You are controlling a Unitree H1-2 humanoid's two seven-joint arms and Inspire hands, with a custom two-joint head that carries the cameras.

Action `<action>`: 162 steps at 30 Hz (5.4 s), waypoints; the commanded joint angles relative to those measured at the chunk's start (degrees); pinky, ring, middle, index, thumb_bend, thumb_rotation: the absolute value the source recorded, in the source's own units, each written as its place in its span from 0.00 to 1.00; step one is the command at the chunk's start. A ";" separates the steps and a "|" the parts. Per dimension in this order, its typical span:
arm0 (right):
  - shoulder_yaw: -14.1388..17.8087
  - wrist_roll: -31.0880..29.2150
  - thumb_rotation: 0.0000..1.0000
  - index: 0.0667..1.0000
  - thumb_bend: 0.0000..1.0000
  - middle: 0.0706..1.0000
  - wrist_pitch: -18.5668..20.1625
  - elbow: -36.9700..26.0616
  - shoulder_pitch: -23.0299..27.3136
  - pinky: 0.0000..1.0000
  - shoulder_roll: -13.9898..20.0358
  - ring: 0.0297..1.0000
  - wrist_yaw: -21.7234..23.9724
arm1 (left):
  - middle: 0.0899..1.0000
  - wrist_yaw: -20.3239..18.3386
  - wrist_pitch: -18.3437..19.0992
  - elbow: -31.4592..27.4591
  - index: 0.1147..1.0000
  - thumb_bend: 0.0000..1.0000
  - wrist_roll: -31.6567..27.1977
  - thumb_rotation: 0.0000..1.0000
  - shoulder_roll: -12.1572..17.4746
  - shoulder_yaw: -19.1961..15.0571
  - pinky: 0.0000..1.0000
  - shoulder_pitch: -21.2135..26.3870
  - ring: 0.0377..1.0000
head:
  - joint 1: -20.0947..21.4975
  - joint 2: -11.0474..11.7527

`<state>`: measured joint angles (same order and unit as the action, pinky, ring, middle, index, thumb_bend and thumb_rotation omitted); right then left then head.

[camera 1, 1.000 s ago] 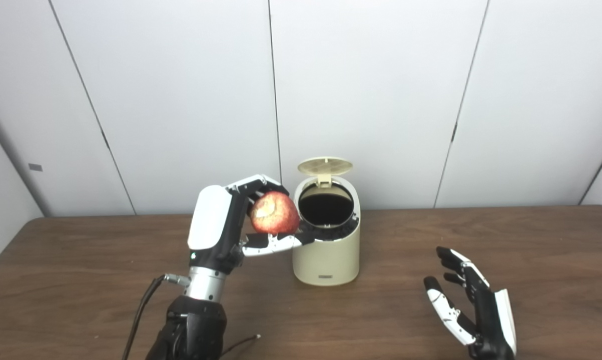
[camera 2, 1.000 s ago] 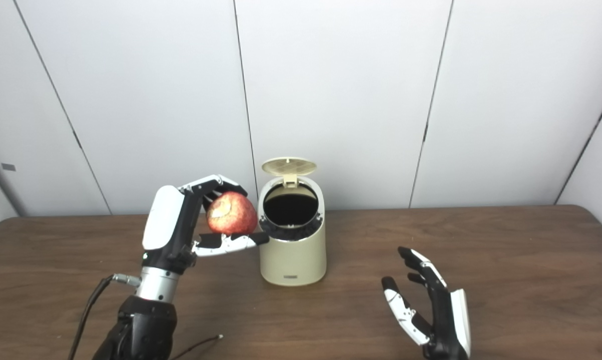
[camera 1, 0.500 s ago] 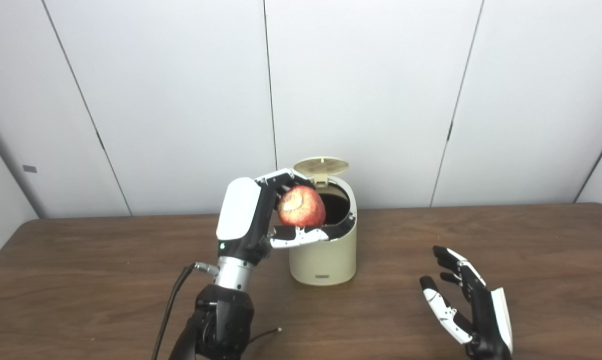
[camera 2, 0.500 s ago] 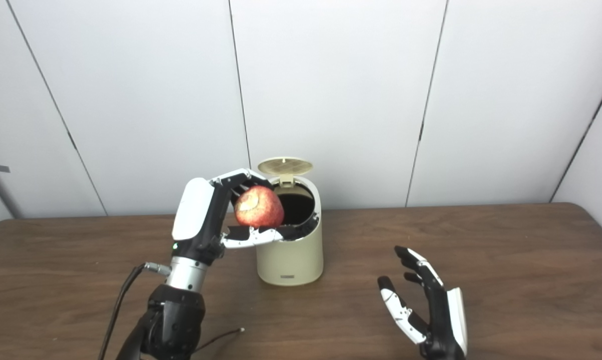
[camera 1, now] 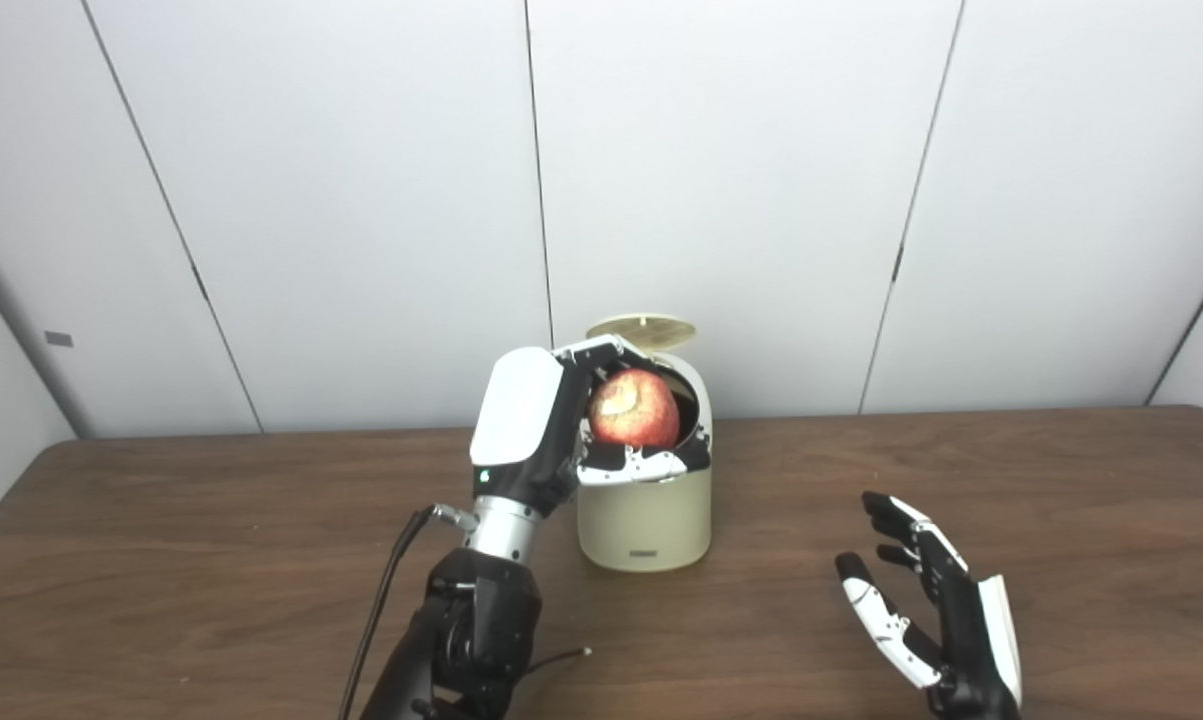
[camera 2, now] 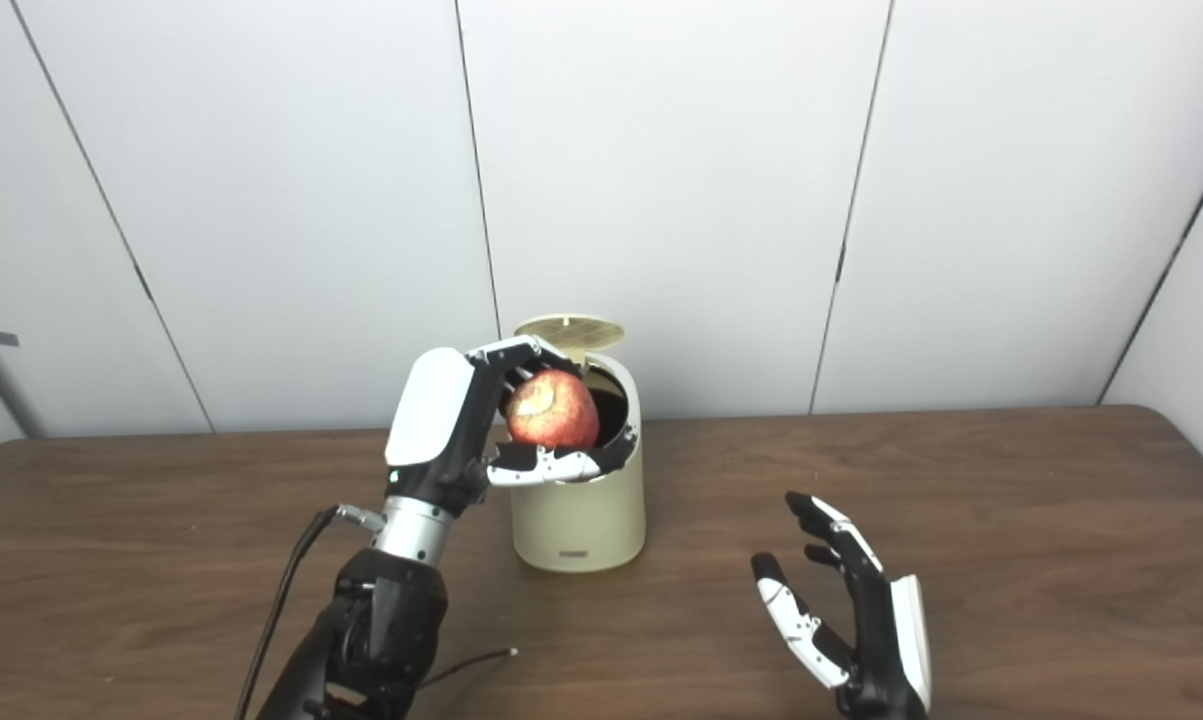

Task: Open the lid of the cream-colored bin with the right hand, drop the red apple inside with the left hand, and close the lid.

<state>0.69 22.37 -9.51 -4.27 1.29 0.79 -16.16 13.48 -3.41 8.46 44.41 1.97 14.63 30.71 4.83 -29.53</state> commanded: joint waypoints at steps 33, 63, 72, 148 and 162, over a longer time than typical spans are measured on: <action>-1.44 2.51 0.56 0.74 0.23 0.77 -2.87 0.25 0.44 0.70 -1.12 0.78 -2.96 | 0.44 8.69 -2.40 18.01 0.43 0.51 -0.97 0.00 2.31 2.32 0.32 11.20 0.39 | 0.53 0.61; -1.56 2.62 0.55 0.74 0.22 0.77 -2.93 0.58 0.59 0.69 -1.17 0.78 -3.16 | 0.49 0.64 0.68 14.64 0.52 1.00 -4.75 0.52 3.97 2.07 0.40 10.28 0.45 | 0.70 0.76; -1.75 2.85 0.55 0.74 0.23 0.76 -3.26 0.62 0.50 0.70 -1.25 0.78 -3.31 | 0.55 1.78 1.45 15.05 0.63 1.00 -2.14 0.50 3.98 3.31 0.40 10.21 0.48 | 0.90 0.75; -7.12 18.22 0.95 1.00 0.79 1.00 14.59 -18.91 27.20 0.92 14.20 1.00 25.86 | 0.67 -9.61 -22.77 -0.81 0.65 0.23 -37.68 0.56 5.57 -14.94 0.58 -19.98 0.66 | 2.48 3.62; -13.50 24.05 0.97 0.94 0.88 0.97 21.03 -12.97 43.23 0.92 16.62 1.00 41.13 | 0.65 -7.78 -23.46 -0.44 0.62 0.24 -33.69 0.49 4.70 -12.29 0.56 -21.61 0.64 | 2.07 2.77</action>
<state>-12.83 46.05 11.34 -16.58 40.03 16.92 24.76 4.50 -24.57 8.59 9.73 7.34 1.68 9.48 6.86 -26.72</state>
